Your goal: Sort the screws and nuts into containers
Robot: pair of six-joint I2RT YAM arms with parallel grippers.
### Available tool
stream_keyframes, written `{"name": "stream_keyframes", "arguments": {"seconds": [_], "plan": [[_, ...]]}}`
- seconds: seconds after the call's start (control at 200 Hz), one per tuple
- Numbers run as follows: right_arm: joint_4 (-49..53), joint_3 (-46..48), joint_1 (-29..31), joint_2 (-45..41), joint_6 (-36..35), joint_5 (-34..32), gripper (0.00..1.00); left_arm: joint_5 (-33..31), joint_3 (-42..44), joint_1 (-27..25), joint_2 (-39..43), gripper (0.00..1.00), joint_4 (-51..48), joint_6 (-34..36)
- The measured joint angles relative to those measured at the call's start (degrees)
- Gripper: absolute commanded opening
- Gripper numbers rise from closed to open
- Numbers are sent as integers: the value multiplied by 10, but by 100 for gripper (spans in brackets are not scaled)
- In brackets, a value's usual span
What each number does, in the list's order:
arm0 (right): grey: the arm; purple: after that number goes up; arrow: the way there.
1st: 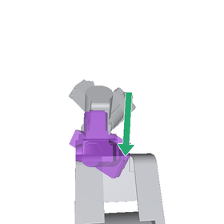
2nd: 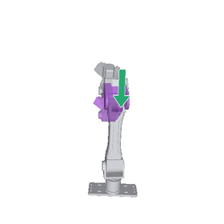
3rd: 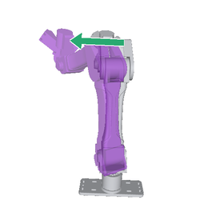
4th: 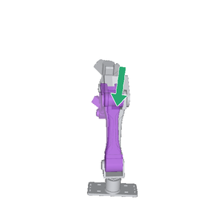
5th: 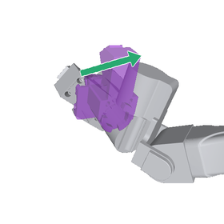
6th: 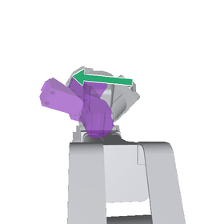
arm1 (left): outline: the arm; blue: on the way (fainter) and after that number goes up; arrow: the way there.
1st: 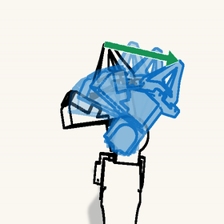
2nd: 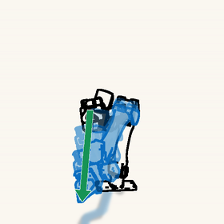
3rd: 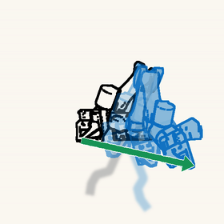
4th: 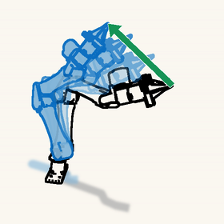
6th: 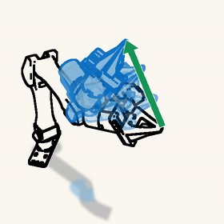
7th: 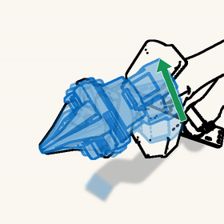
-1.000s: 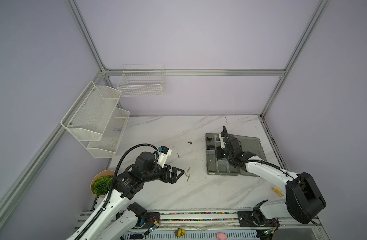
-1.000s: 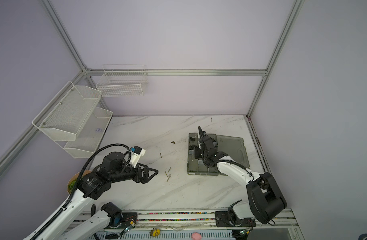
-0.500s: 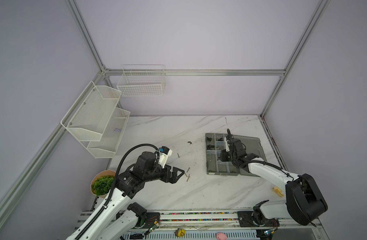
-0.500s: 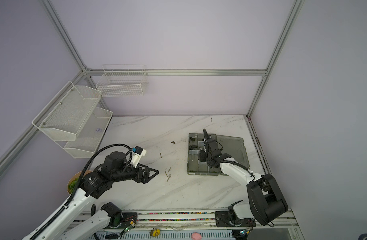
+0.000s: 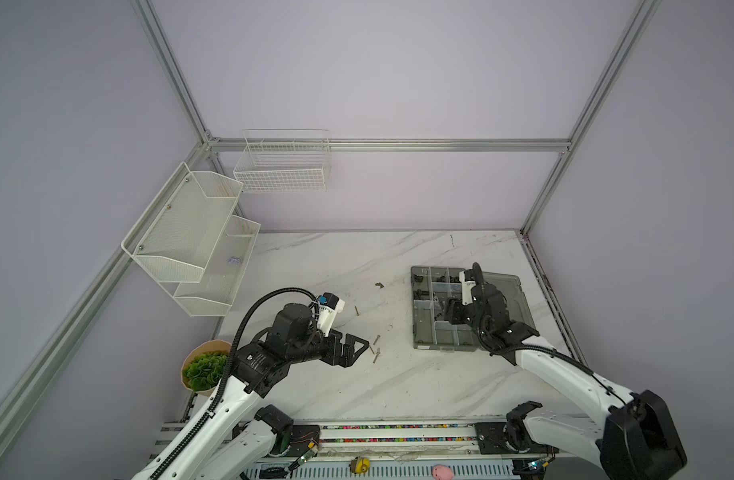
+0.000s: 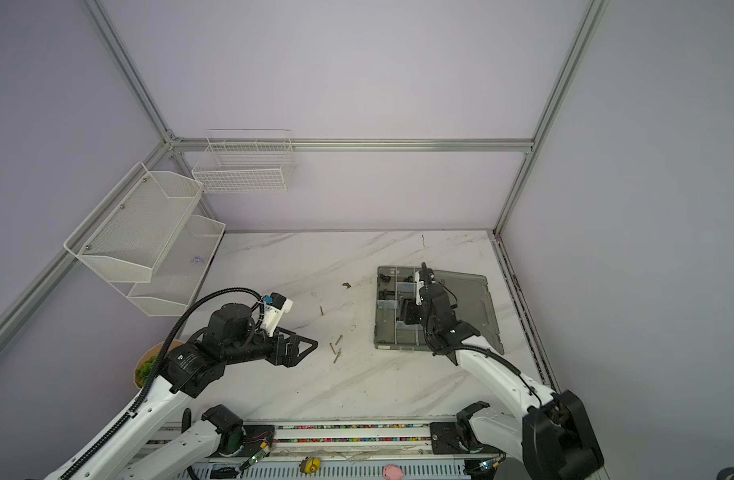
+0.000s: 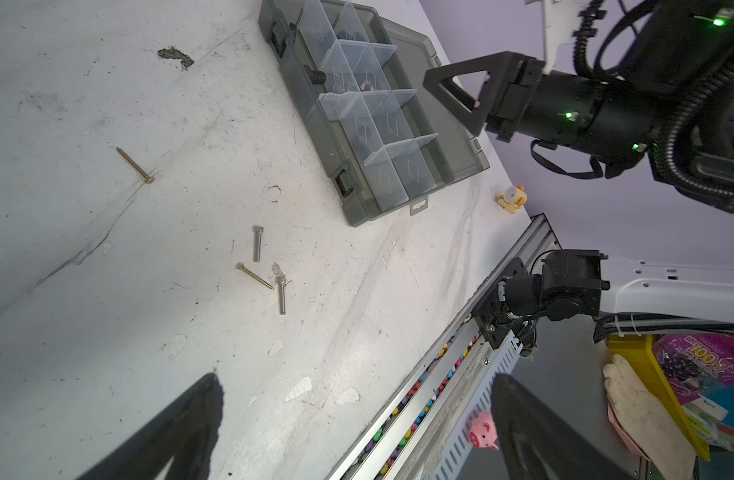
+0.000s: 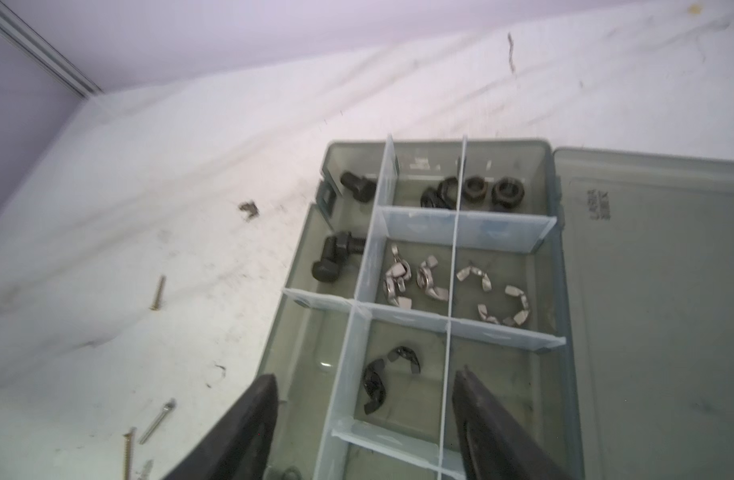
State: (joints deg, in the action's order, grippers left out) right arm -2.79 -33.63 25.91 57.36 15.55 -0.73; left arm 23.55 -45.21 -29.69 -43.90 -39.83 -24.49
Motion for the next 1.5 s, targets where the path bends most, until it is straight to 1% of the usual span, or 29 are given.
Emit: {"name": "stream_keyframes", "arguments": {"seconds": [0.075,0.115,0.15,0.195,0.26,0.32,0.365,0.39,0.48,0.56,0.605,0.66,0.74,0.795,0.885,0.935,1.03,1.07,1.285,1.405,1.495], "plan": [[-53,38,0,-82,15,21,85,-2,0,0,-3,100,0,0],[-76,50,0,-107,19,35,85,-4,0,0,-6,100,0,0],[-95,53,0,-112,22,50,82,-6,0,0,-7,100,0,0],[-115,50,0,-94,22,72,76,-10,0,0,-6,100,-1,-1],[-124,33,0,-33,19,112,71,-15,0,0,-3,100,-1,-2],[-124,12,8,34,16,141,70,-18,0,0,1,100,-1,-2],[-119,0,27,80,12,150,71,-19,0,0,4,100,-1,-3],[-111,-7,43,97,9,147,71,-20,0,0,5,100,-1,-4],[-78,-49,130,151,2,127,71,-21,0,0,3,99,-1,-4],[-71,-92,190,190,7,106,71,-21,0,0,-5,100,-1,-4],[-73,-112,216,212,16,89,66,-21,0,0,-10,100,-1,-4],[-76,-123,233,238,31,66,59,-21,0,0,-13,100,-1,-4],[-70,-124,242,266,49,43,52,-21,0,0,-14,99,-1,-4],[-68,-127,254,292,77,7,50,-25,0,0,-10,100,-2,-4],[-66,-138,274,349,118,-26,50,-32,0,0,4,100,-1,-4],[-63,-144,286,375,138,-34,49,-34,0,0,12,100,-1,-4],[-50,-162,305,412,165,-46,41,-37,0,0,19,100,-1,-4],[-49,-171,312,425,175,-49,40,-37,0,0,19,100,-1,-4],[-41,-183,322,455,212,-71,38,-38,0,0,19,100,-1,-4],[-34,-195,323,467,217,-88,37,-38,0,0,19,99,-1,-4],[-33,-203,323,475,219,-96,35,-38,0,0,20,100,-1,-4]]}}
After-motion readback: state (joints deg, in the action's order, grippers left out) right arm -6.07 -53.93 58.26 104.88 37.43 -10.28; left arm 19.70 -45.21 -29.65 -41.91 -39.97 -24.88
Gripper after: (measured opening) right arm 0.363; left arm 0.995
